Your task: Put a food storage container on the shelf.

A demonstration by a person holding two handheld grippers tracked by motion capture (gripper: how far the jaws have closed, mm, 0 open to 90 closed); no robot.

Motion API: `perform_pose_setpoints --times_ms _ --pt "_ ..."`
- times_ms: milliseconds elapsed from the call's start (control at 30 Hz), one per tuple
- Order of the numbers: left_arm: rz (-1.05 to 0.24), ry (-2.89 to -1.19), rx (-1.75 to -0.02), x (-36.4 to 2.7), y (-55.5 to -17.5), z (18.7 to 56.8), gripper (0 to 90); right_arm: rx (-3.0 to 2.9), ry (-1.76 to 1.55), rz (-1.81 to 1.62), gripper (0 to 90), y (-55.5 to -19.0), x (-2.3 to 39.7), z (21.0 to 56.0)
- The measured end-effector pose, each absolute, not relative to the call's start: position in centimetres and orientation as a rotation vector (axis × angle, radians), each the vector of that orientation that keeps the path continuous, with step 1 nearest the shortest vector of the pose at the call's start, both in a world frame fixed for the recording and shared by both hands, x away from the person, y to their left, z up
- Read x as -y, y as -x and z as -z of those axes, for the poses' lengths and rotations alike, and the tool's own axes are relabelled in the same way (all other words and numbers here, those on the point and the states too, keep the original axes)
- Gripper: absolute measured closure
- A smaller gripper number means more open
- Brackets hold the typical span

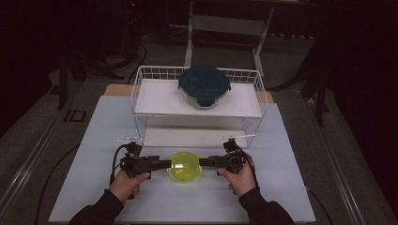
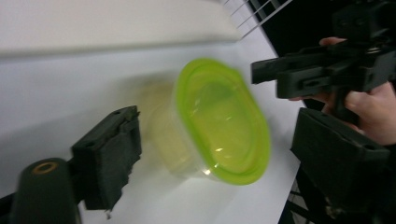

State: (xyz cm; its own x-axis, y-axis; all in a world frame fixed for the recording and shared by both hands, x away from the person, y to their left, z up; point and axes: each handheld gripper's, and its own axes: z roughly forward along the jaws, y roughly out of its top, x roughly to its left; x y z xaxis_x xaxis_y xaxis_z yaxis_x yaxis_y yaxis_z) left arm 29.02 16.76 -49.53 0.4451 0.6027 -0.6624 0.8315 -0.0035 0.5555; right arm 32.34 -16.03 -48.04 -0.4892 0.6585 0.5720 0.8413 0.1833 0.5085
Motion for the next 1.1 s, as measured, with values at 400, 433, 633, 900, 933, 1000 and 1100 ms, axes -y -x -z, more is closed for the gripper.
perform_pose_setpoints --times_ms 400,433,633,900,933,1000,1100 --pt "0.421 -1.690 -1.347 -16.0 -29.7 51.4 51.7 2.125 1.461 1.110 53.9 -32.4 15.1 50.2" --pt "0.438 -1.688 -1.346 -16.0 -29.7 51.5 55.5 2.119 1.462 1.105 55.8 -32.3 15.1 50.3" --pt "0.474 -1.680 -1.344 -15.9 -29.7 51.5 70.8 2.069 1.456 1.105 66.4 -32.3 15.1 50.4" --pt "0.504 -1.694 -1.336 -15.8 -29.5 51.4 74.1 2.056 1.446 1.110 74.6 -31.8 14.9 50.3" --pt "0.501 -1.705 -1.329 -15.7 -29.5 51.3 74.1 2.071 1.438 1.105 74.6 -31.8 14.9 50.2" --pt "0.489 -1.726 -1.329 -15.7 -29.4 51.1 74.3 2.106 1.431 1.096 74.5 -31.6 14.7 50.0" --pt "0.493 -1.725 -1.333 -15.7 -29.3 51.1 75.1 2.121 1.432 1.099 75.2 -31.3 14.6 49.9"
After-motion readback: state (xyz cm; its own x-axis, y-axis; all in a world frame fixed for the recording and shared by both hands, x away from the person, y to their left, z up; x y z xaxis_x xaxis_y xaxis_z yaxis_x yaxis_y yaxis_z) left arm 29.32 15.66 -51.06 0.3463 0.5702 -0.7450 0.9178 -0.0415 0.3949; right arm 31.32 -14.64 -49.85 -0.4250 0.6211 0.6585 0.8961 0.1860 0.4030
